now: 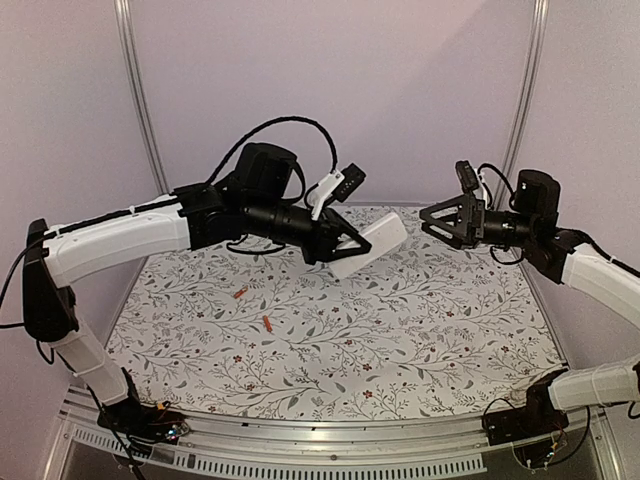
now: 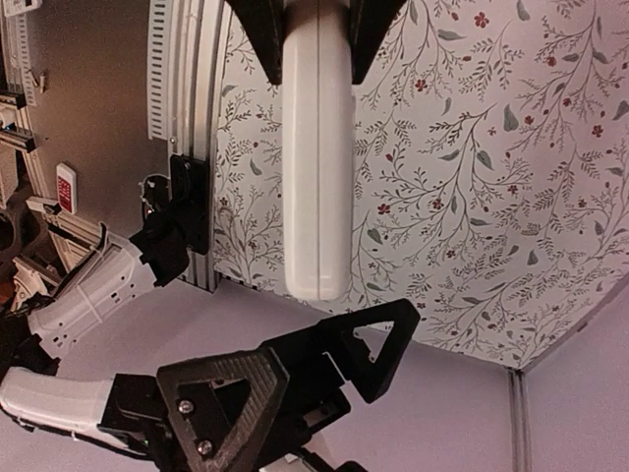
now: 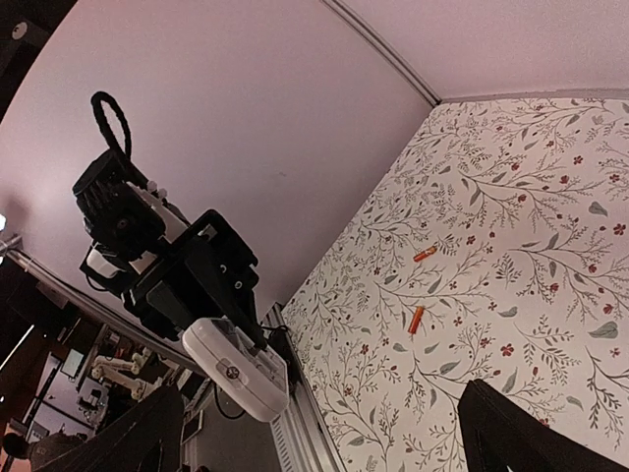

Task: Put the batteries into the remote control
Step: Pass from the left arm to the right

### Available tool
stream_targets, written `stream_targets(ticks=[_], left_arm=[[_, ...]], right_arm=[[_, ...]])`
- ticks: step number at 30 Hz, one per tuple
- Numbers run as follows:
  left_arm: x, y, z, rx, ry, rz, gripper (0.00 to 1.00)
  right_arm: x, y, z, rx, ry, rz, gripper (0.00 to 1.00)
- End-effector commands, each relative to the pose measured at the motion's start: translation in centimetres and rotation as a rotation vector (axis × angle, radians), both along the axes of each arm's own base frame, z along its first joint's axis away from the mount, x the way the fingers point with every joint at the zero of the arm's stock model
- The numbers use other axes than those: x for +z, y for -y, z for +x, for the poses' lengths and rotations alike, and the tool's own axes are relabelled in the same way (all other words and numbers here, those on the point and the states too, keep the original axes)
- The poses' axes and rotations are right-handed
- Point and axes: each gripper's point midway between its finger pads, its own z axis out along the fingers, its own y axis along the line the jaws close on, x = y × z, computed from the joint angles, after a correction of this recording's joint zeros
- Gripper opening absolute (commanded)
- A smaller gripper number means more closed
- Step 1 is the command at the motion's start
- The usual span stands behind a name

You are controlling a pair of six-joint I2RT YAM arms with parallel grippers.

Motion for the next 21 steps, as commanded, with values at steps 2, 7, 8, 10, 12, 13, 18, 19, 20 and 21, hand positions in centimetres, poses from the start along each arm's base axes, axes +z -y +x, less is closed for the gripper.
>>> stream_targets(ticks=[2,7,8,10,12,13,18,19,20,21], left_arm=[[0.5,0.8,-3.2,-0.205,-0.14,-0.056,0.0],[0.1,1.2,-4.4,-0.289,-0.208,-0.052,0.0],[0.1,1.2,-4.6,-0.301,-0.22,-0.054,0.0],[0.2,1.3,-4.8,-0.322,-0.24,-0.062,0.0],[0.1,1.4,-4.9,-0.342,-0.267,-0.064,0.0],[0.0,1.5,-4.9,-0.348,-0.276,-0.063,0.0],[-0.6,1.7,-5.0,-0.367,-0.318,-0.057,0.0],[-0.8,1.8,-5.0,-0.365,-0.322,-0.051,0.0],[-0.8,1.8,-4.9,-0.366,-0.327,-0.048,0.0],[-1.0,1.8,-4.9,-0.373,-0.334,-0.046,0.0]], right_arm=[[0.8,-2.2,-3.4,0.177,0.037,-0.038,0.97],[0.3,-2.8,-5.3,0.256,0.051,-0.09,0.82],[0.3,-3.0,-5.7,0.272,0.048,-0.086,0.79],[0.1,-3.3,-6.5,0.302,0.036,-0.091,0.71],[-0.2,-3.7,-7.4,0.332,0.031,-0.104,0.68],[-0.3,-3.9,-7.9,0.346,0.025,-0.112,0.67],[-1.3,-4.5,-9.9,0.411,0.026,-0.17,0.64],[-1.4,-4.8,-10.3,0.426,0.031,-0.18,0.63],[-1.6,-4.8,-10.6,0.432,0.025,-0.189,0.61],[-1.8,-4.9,-10.8,0.441,0.027,-0.2,0.59]])
